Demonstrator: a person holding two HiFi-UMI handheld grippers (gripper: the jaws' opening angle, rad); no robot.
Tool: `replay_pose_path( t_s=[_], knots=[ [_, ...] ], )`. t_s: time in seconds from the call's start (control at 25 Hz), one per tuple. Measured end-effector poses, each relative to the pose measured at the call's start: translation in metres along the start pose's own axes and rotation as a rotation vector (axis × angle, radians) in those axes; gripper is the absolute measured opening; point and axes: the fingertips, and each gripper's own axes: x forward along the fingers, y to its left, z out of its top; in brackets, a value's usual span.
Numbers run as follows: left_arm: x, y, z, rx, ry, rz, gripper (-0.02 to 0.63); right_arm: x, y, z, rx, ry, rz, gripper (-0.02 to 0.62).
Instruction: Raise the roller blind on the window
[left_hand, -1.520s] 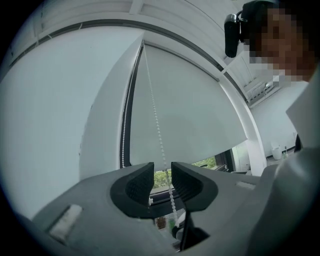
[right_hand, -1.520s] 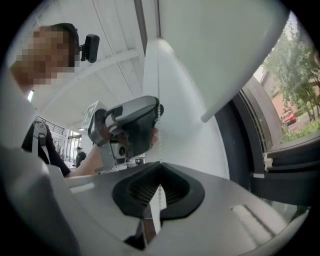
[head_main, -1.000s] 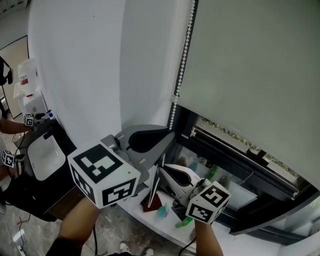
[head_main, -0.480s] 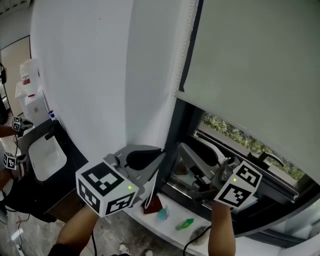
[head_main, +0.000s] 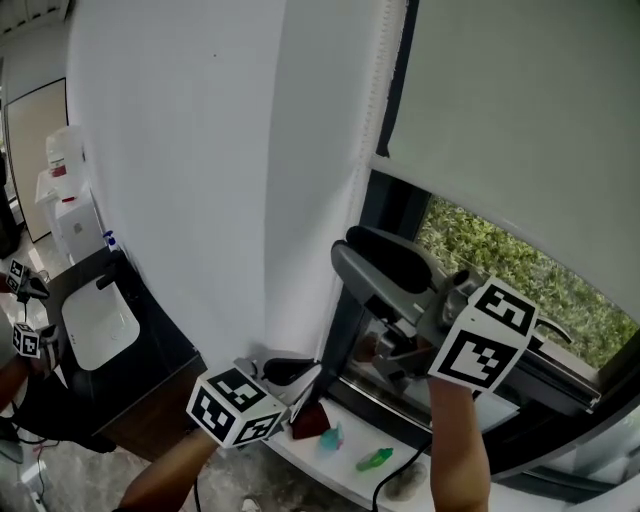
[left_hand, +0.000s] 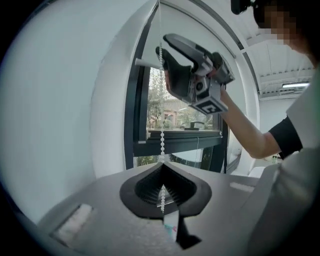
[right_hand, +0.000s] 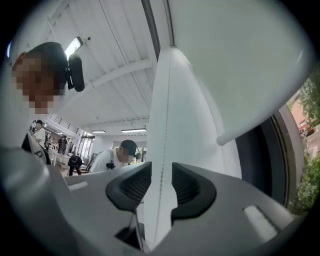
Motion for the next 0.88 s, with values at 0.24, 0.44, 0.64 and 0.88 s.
replay_pose_path(
  t_s=[0.24,0.44,0.64,0.88],
  knots=[
    [0.003,0.001,-0.022,-0.011,0.04,-0.006,0.011,0.011,0.0,0.004,-0.041,0.003,-0.044,0.025],
    [-0.003,-0.003,-0.024,-0.012,0.04,-0.016,0.011,0.018,0.002,0.001,-0.03,0.02,-0.048,0.046],
    [-0.006,-0.002,-0.023,-0.013,0.038,-0.01,0.011,0.022,0.007,0.002,-0.052,0.034,-0.037,0.015],
    [-0.016,-0.011,-0.009,0.035,-0.018,-0.062,0.027,0.014,0.01,0.002,-0.091,0.009,-0.087,0.008]
  ],
)
